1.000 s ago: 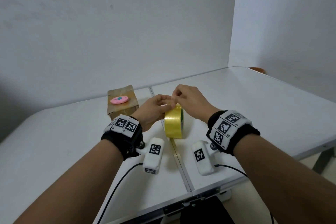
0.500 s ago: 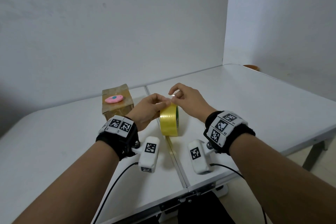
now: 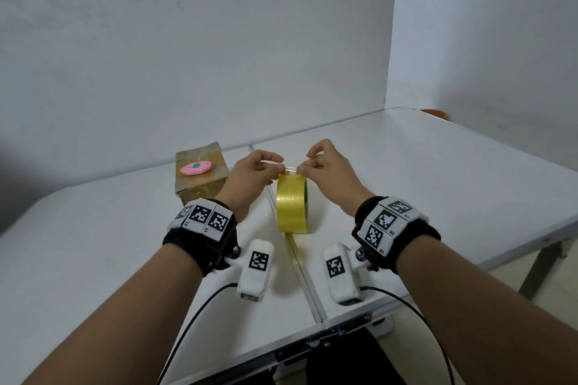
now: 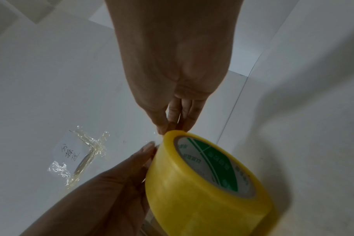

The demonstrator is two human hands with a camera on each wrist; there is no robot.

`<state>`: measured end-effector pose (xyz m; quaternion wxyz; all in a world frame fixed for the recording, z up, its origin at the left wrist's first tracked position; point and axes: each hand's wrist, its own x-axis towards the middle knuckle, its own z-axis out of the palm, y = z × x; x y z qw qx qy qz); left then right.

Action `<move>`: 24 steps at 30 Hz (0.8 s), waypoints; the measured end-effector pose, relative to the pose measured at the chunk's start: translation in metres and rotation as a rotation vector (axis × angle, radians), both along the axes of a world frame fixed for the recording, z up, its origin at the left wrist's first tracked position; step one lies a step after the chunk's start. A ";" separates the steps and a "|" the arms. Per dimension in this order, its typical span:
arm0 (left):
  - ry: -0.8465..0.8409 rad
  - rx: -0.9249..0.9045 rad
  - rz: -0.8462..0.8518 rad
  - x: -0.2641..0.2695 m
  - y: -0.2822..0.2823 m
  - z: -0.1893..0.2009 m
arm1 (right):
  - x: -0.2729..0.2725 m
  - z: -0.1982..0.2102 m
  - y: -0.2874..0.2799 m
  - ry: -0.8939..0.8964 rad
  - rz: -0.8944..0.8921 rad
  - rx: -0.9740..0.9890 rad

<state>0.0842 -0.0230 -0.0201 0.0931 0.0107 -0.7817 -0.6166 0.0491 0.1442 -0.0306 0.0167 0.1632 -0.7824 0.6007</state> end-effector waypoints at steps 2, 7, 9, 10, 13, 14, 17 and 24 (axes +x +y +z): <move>0.002 0.023 0.020 0.000 -0.001 -0.001 | 0.000 -0.001 -0.001 0.009 -0.004 -0.005; 0.023 0.004 0.013 0.000 -0.004 -0.001 | 0.001 0.001 -0.001 0.051 0.008 0.033; 0.049 -0.064 -0.003 0.001 -0.002 0.001 | 0.002 0.001 -0.001 0.063 0.014 0.050; 0.066 -0.091 -0.015 0.002 -0.002 0.001 | 0.002 0.002 -0.001 0.066 0.012 0.051; 0.095 -0.147 -0.024 0.001 0.000 -0.001 | 0.004 0.001 -0.001 0.069 0.008 0.041; 0.095 -0.166 -0.014 0.001 0.000 -0.002 | 0.004 0.002 0.000 0.070 0.005 0.039; 0.104 -0.208 0.021 0.000 -0.001 -0.005 | 0.004 0.002 0.001 0.058 -0.003 0.038; 0.089 -0.178 0.041 0.000 0.001 -0.003 | 0.005 0.002 -0.001 0.088 -0.012 0.062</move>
